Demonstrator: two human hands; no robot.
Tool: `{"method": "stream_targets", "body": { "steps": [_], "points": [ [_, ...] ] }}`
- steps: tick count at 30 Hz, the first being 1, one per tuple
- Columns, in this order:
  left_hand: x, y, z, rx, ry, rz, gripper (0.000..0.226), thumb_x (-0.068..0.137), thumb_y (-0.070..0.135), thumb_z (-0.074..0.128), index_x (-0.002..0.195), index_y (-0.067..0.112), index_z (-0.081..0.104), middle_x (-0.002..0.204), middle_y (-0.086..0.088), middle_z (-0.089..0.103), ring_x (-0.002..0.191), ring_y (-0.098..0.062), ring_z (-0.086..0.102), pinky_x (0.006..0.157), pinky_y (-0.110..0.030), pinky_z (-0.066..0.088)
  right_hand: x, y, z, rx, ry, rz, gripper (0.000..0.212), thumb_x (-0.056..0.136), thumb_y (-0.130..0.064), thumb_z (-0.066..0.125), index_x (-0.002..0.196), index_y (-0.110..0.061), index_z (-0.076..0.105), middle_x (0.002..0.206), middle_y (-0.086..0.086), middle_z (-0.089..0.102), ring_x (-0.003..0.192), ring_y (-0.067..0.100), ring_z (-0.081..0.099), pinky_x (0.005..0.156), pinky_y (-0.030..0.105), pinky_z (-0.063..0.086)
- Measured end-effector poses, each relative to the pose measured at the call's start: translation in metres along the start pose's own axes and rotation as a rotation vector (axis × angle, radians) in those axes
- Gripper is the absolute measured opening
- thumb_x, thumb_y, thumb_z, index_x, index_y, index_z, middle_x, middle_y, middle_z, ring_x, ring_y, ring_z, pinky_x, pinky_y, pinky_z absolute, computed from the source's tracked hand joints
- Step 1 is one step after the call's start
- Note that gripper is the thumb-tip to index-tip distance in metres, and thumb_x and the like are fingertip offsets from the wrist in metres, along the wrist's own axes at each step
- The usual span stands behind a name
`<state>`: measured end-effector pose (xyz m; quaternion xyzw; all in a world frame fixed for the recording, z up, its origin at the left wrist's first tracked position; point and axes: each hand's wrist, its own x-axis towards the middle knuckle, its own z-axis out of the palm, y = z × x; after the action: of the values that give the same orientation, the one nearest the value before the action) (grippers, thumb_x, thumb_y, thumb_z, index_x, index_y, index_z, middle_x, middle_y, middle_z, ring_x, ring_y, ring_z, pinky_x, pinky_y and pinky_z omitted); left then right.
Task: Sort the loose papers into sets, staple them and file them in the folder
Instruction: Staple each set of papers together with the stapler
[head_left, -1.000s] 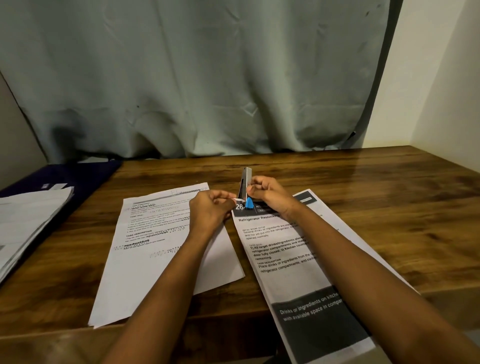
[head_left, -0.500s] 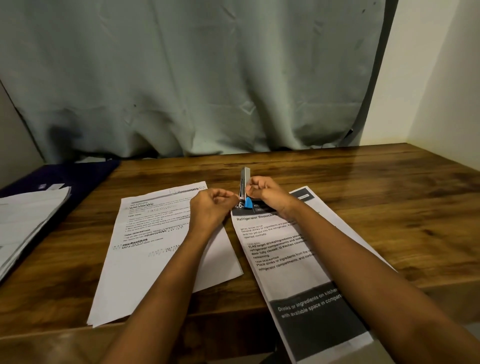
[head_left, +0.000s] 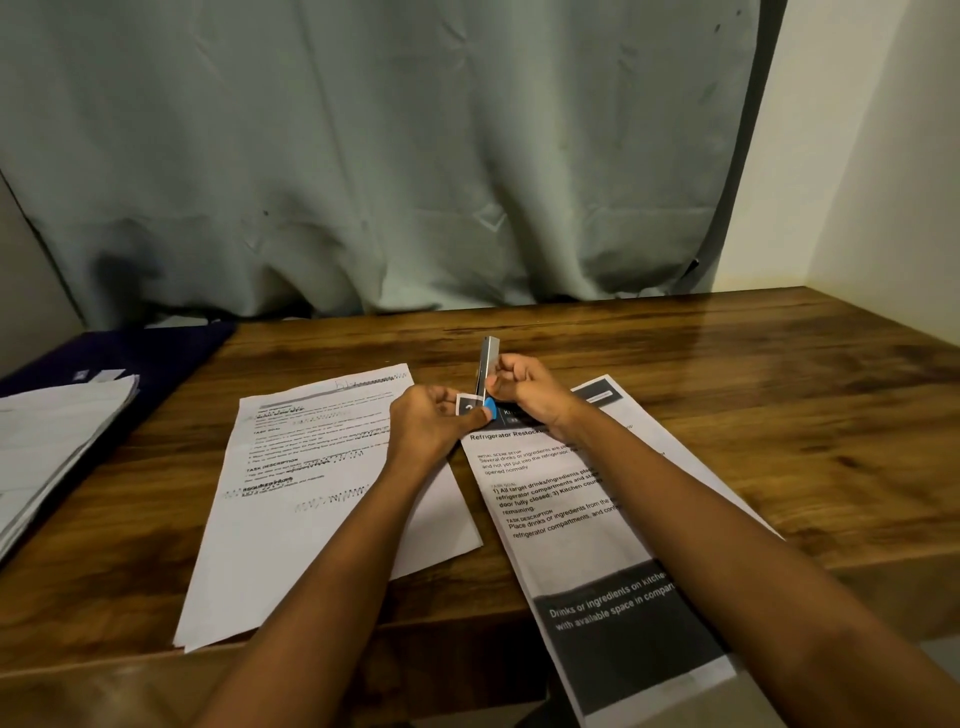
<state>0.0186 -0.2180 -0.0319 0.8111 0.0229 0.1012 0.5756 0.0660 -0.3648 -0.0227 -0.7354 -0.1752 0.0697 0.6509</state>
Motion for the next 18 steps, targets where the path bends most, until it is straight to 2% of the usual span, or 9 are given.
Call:
{"method": "stream_targets", "body": {
  "steps": [2, 4, 7, 10, 11, 13, 16, 18],
  "points": [
    [0.001, -0.002, -0.003, -0.111, -0.057, -0.041, 0.037, 0.064, 0.013, 0.087, 0.093, 0.004, 0.066, 0.084, -0.012, 0.074, 0.076, -0.025, 0.073, 0.072, -0.049, 0.059, -0.001, 0.001, -0.003, 0.027, -0.012, 0.012, 0.01, 0.095, -0.006, 0.052, 0.1, -0.011, 0.057, 0.088, 0.005, 0.066, 0.079, 0.017, 0.064, 0.07, 0.028, 0.053],
    [0.0, -0.001, -0.004, -0.219, -0.101, -0.097, 0.046, 0.061, 0.004, 0.087, 0.1, -0.002, 0.063, 0.089, -0.017, 0.073, 0.081, -0.03, 0.072, 0.077, -0.053, 0.057, -0.002, 0.001, -0.008, 0.056, -0.028, 0.018, 0.016, 0.095, -0.008, 0.051, 0.11, -0.007, 0.058, 0.094, 0.008, 0.066, 0.085, 0.021, 0.064, 0.078, 0.035, 0.053],
    [0.0, 0.002, -0.003, -0.278, -0.12, -0.117, 0.042, 0.064, -0.005, 0.082, 0.101, -0.003, 0.062, 0.094, -0.02, 0.071, 0.085, -0.034, 0.071, 0.081, -0.054, 0.056, -0.003, -0.002, -0.015, 0.189, 0.0, 0.014, 0.027, 0.098, -0.013, 0.047, 0.122, -0.012, 0.058, 0.106, 0.011, 0.066, 0.094, 0.027, 0.064, 0.089, 0.043, 0.051],
    [0.001, 0.001, -0.003, -0.325, -0.103, -0.138, 0.034, 0.072, -0.009, 0.075, 0.103, -0.002, 0.061, 0.098, -0.024, 0.07, 0.087, -0.036, 0.07, 0.083, -0.053, 0.055, -0.001, -0.015, -0.021, 0.28, 0.164, -0.063, 0.03, 0.099, -0.015, 0.044, 0.126, -0.013, 0.058, 0.107, 0.008, 0.068, 0.099, 0.023, 0.066, 0.086, 0.035, 0.055],
    [0.001, 0.001, -0.003, -0.324, -0.103, -0.136, 0.031, 0.074, -0.007, 0.074, 0.103, -0.001, 0.062, 0.099, -0.024, 0.07, 0.086, -0.036, 0.07, 0.082, -0.052, 0.056, 0.0, -0.02, -0.025, 0.221, 0.245, -0.094, 0.031, 0.099, -0.014, 0.046, 0.128, -0.011, 0.056, 0.108, 0.008, 0.067, 0.098, 0.021, 0.065, 0.084, 0.03, 0.056],
    [0.001, 0.0, -0.002, -0.314, -0.105, -0.121, 0.027, 0.077, -0.004, 0.073, 0.101, 0.002, 0.063, 0.1, -0.023, 0.07, 0.085, -0.033, 0.071, 0.08, -0.05, 0.057, -0.002, -0.032, -0.038, -0.05, 0.399, -0.139, 0.034, 0.096, -0.012, 0.053, 0.129, -0.008, 0.056, 0.108, 0.004, 0.064, 0.097, 0.017, 0.062, 0.08, 0.022, 0.052],
    [0.001, -0.001, -0.001, -0.303, -0.085, -0.1, 0.021, 0.08, -0.002, 0.071, 0.096, 0.007, 0.063, 0.099, -0.019, 0.07, 0.085, -0.031, 0.071, 0.079, -0.048, 0.058, -0.013, -0.035, -0.067, -0.625, 0.495, -0.086, 0.032, 0.09, -0.016, 0.063, 0.122, -0.013, 0.063, 0.1, 0.001, 0.067, 0.086, 0.015, 0.063, 0.073, 0.024, 0.051],
    [0.0, 0.0, 0.001, -0.291, -0.063, -0.091, 0.017, 0.082, 0.001, 0.07, 0.093, 0.011, 0.062, 0.098, -0.016, 0.07, 0.084, -0.029, 0.071, 0.078, -0.047, 0.058, -0.026, -0.029, -0.086, -0.825, 0.504, 0.026, 0.025, 0.09, -0.018, 0.064, 0.114, -0.011, 0.065, 0.091, 0.001, 0.065, 0.078, 0.013, 0.061, 0.067, 0.026, 0.052]
  ]
}}
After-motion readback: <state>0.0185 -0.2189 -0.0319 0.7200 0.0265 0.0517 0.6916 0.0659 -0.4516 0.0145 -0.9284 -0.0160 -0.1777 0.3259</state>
